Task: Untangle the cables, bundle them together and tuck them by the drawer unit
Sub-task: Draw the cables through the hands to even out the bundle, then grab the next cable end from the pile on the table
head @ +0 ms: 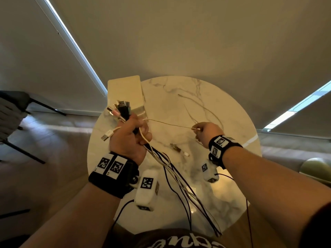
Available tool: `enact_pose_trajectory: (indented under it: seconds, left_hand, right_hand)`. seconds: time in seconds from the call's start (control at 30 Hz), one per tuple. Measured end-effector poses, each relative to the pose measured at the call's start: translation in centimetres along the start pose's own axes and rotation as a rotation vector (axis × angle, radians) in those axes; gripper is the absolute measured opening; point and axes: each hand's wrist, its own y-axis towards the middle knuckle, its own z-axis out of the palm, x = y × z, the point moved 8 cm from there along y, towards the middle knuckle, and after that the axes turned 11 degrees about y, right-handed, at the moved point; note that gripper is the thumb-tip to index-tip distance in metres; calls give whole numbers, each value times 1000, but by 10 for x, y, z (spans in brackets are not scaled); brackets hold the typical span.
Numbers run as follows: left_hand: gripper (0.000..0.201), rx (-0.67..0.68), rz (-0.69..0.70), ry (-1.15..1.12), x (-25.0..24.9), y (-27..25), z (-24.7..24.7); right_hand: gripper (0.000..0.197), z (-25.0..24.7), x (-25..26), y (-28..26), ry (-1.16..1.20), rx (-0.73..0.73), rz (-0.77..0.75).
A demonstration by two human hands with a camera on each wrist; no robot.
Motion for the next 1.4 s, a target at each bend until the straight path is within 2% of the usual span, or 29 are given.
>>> enact_pose_trajectory:
  seconds: [0.1, 0.17, 0.23, 0.3, 0.33, 0.43, 0.47, 0.53, 0.63, 0.8, 0.9, 0.97, 1.0, 1.07, 1.13, 1.2, 1.23, 1.33, 1.4]
  left_hand:
    - [33, -115, -36, 96, 6, 8, -16]
    - [31, -182, -50, 255, 12, 16, -27]
    - [36, -164, -67, 439, 20, 19, -23]
    - [20, -126, -80, 549, 28, 16, -12]
    - [23, -114, -88, 585, 31, 14, -7]
    - [66, -36, -120, 730, 45, 11, 7]
    - [69, -15, -131, 783, 49, 10, 11]
    - [59, 5, -135, 849, 55, 7, 17]
    - [58, 6, -132, 872, 60, 8, 18]
    - [48, -18, -112, 744, 60, 10, 11]
    - [47, -36, -62, 676, 52, 7, 7]
    - [42, -2, 13, 635, 44, 4, 13]
    - [46, 33, 49, 617, 41, 1, 18]
    - [52, 80, 102, 633, 38, -3, 25]
    - [39, 58, 168, 776, 34, -2, 25]
    - [21, 22, 208, 974, 29, 1, 21]
    - [19, 32, 215, 1005, 28, 1, 21]
    - [25, 25, 243, 1068, 23, -5, 24]
    - [21, 7, 264, 976, 20, -7, 24]
  right_hand:
    - [20, -17, 31, -8, -20, -61, -143]
    - [22, -18, 58, -27, 16, -45, -268]
    - [24, -9, 80, -46, -1, 2, -360]
    - [29, 3, 90, -60, -111, 27, -409]
    - [31, 9, 92, -65, -159, 26, -423]
    - [29, 19, 92, -72, -177, 1, -457]
    - [27, 21, 90, -72, -155, 2, -445]
    - [28, 26, 87, -71, -173, 34, -417]
    - [27, 30, 87, -74, -215, 66, -443]
    - [20, 19, 91, -79, -169, -14, -540]
    - [24, 14, 99, -82, -114, 28, -567]
    - [23, 10, 106, -83, -92, 36, -636]
    - [22, 11, 108, -82, -122, 43, -658]
    - [20, 14, 107, -76, -198, 52, -654]
    - [17, 14, 105, -72, -197, 46, -631]
    - [23, 17, 104, -77, -165, 89, -602]
    - [26, 19, 102, -81, -137, 117, -573]
    - [18, 27, 87, -84, 36, 167, -436]
    - [9, 37, 68, -75, 39, 188, -363]
